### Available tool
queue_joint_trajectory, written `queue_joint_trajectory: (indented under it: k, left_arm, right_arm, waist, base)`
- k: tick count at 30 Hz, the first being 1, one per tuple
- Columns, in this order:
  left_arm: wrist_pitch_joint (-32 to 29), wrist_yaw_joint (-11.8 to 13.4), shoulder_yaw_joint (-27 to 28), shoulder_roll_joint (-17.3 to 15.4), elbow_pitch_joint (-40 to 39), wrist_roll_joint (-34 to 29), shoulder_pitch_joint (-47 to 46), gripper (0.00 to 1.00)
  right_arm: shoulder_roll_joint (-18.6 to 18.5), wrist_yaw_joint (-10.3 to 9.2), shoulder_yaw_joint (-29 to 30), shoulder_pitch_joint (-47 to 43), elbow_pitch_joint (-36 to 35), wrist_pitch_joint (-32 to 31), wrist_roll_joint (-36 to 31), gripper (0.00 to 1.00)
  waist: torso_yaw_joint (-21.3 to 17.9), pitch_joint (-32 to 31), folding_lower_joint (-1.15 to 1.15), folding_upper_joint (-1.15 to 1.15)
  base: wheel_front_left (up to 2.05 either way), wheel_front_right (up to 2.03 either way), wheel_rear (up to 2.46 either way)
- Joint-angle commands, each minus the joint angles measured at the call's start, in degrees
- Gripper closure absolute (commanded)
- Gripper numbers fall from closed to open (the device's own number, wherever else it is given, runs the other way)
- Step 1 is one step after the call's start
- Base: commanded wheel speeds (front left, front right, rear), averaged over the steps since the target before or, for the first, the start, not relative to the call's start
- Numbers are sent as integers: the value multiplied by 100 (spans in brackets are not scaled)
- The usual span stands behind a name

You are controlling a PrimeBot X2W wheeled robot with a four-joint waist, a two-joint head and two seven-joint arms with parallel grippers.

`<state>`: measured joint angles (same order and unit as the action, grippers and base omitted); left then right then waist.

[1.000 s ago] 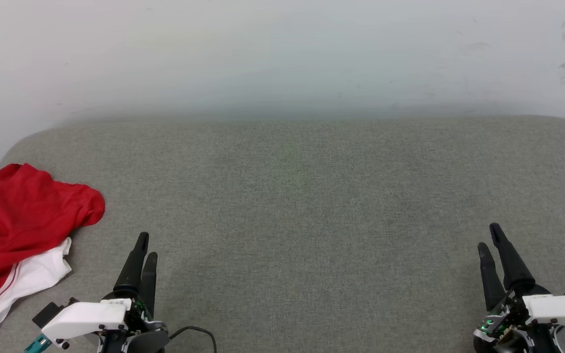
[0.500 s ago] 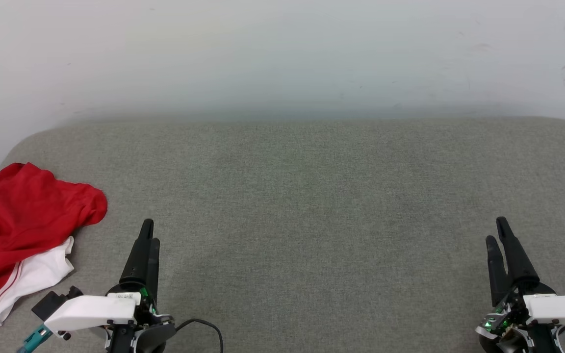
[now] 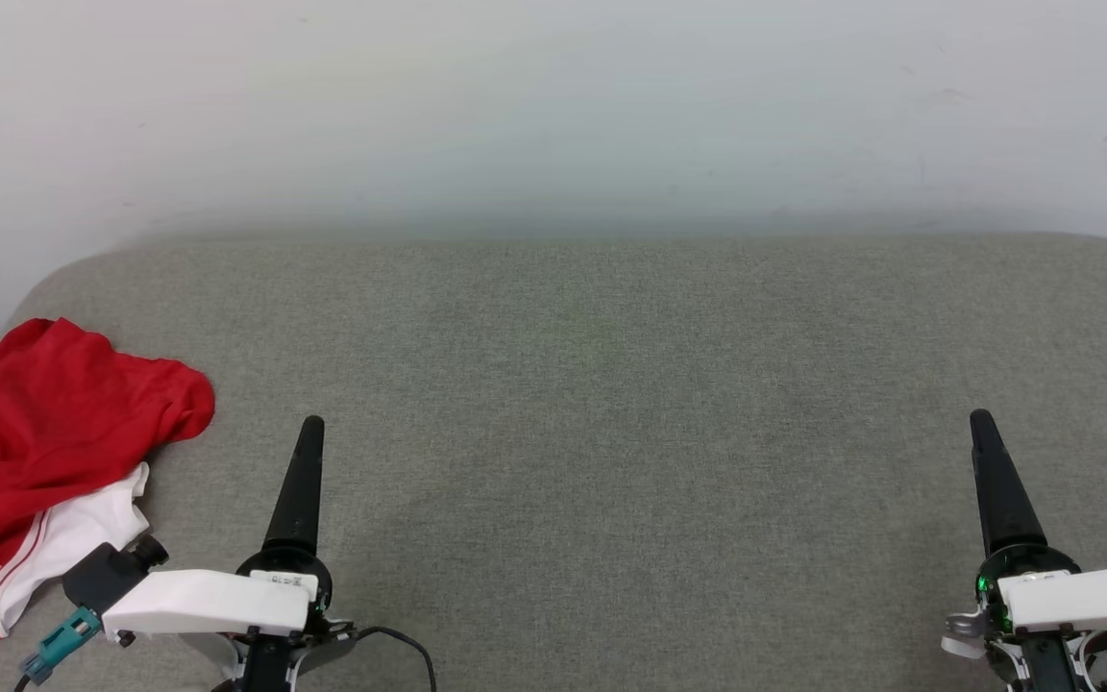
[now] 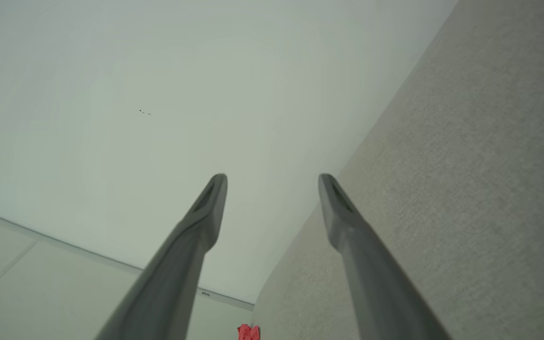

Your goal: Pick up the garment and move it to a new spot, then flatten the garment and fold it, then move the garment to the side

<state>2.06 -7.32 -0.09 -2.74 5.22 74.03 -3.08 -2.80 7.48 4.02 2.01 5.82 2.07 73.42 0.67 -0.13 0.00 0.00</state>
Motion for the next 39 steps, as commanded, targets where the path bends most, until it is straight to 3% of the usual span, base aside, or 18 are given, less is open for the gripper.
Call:
queue_joint_trajectory:
  k: [1, 20, 39]
  left_arm:
    - [61, -13, -34, -14, -126, -295, -26, 0]
    - [422, -17, -155, -23, -228, -2944, 23, 0]
    - [752, 80, -225, -52, 117, -4876, 81, 0]
  right_arm:
    - [-13, 1, -11, 16, -139, 61, -321, 0]
    - [-13, 2, -56, -163, -291, 387, -3347, 0]
    - [-14, 1, 34, -350, -544, 48, -5289, 0]
  waist:
    - [2, -1, 0, 0]
    - [36, -14, 0, 0]
    - [76, -28, 0, 0]
  base:
    - [0, 0, 0]
    - [0, 0, 0]
    - [0, 0, 0]
